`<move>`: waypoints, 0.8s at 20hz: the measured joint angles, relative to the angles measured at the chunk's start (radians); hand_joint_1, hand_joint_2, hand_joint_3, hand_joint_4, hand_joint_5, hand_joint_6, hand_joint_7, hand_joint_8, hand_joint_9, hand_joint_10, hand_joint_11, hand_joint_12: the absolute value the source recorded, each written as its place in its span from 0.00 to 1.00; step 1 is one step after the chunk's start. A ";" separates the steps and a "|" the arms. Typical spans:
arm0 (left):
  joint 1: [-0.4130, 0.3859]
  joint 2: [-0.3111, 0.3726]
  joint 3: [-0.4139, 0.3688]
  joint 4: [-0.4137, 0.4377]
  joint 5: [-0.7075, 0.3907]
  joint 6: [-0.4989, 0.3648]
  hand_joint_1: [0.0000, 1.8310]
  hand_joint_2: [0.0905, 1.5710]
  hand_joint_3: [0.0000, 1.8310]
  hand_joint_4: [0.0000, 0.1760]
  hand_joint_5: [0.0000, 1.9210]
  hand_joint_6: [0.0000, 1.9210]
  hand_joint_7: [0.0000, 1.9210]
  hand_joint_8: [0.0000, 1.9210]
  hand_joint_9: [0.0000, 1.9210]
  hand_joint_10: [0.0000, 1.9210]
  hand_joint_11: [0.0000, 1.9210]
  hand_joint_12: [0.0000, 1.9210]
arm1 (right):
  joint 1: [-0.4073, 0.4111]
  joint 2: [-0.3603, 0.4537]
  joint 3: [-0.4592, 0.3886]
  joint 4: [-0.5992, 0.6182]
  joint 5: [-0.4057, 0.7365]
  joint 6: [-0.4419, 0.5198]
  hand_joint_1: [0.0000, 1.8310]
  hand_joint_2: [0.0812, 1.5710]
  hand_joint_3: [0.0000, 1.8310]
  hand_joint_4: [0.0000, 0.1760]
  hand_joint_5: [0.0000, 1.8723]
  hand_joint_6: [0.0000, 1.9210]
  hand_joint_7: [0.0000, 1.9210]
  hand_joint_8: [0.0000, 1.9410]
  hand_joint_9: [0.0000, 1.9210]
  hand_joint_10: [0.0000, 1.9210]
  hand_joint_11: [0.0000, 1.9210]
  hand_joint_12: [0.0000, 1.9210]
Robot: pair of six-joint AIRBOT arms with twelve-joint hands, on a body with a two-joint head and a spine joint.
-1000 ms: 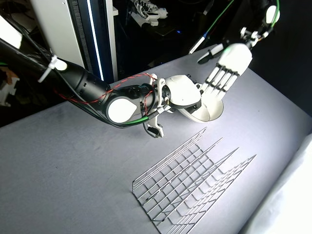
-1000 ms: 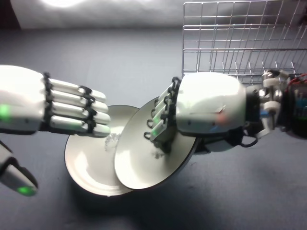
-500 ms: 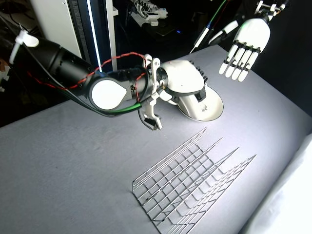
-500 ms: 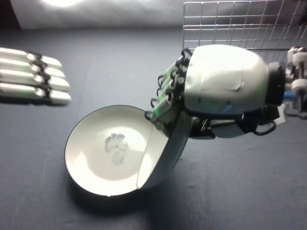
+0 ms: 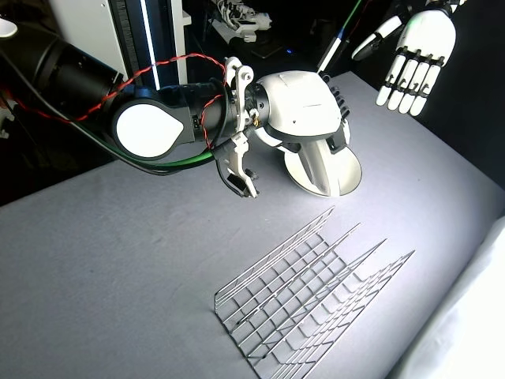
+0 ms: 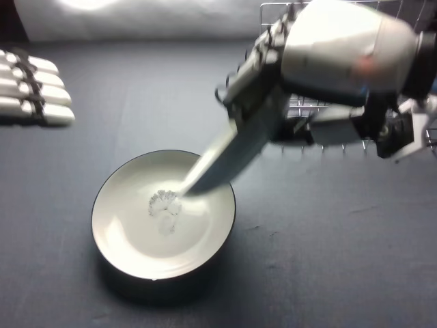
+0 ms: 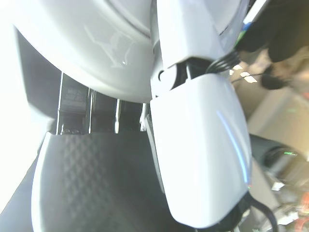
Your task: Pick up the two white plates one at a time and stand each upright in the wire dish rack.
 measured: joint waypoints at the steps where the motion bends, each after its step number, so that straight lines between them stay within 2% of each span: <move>1: -0.007 -0.001 0.009 -0.002 0.000 0.000 0.00 0.64 0.00 0.00 0.00 0.00 0.00 0.00 0.00 0.00 0.00 0.00 | 0.010 0.000 0.000 0.031 -0.003 0.000 0.82 0.66 0.00 0.00 0.53 0.45 0.56 0.38 0.54 0.47 0.48 0.76; 4: -0.074 -0.011 0.020 0.066 -0.002 -0.037 0.00 0.66 0.00 0.00 0.00 0.00 0.00 0.00 0.00 0.00 0.00 0.00 | 0.048 0.000 -0.001 0.096 -0.034 0.008 0.82 0.66 0.00 0.00 0.54 0.44 0.55 0.38 0.53 0.49 0.48 0.76; 8: -0.193 -0.013 0.017 0.146 -0.017 -0.085 0.00 0.65 0.00 0.00 0.00 0.00 0.00 0.00 0.00 0.00 0.00 0.00 | 0.084 0.000 -0.004 0.246 -0.101 0.014 0.82 0.66 0.00 0.00 0.51 0.49 0.55 0.38 0.53 0.48 0.48 0.76; 12: -0.201 -0.014 0.018 0.172 -0.018 -0.088 0.00 0.65 0.00 0.00 0.00 0.00 0.00 0.00 0.00 0.00 0.00 0.00 | 0.121 0.000 -0.004 0.362 -0.179 0.016 0.82 0.66 0.00 0.00 0.52 0.47 0.55 0.37 0.54 0.49 0.47 0.77; 16: -0.206 -0.014 0.018 0.180 -0.019 -0.088 0.00 0.66 0.00 0.00 0.00 0.00 0.00 0.00 0.00 0.00 0.00 0.00 | 0.170 0.000 -0.004 0.505 -0.268 0.016 0.82 0.66 0.00 0.00 0.52 0.51 0.56 0.34 0.53 0.48 0.46 0.77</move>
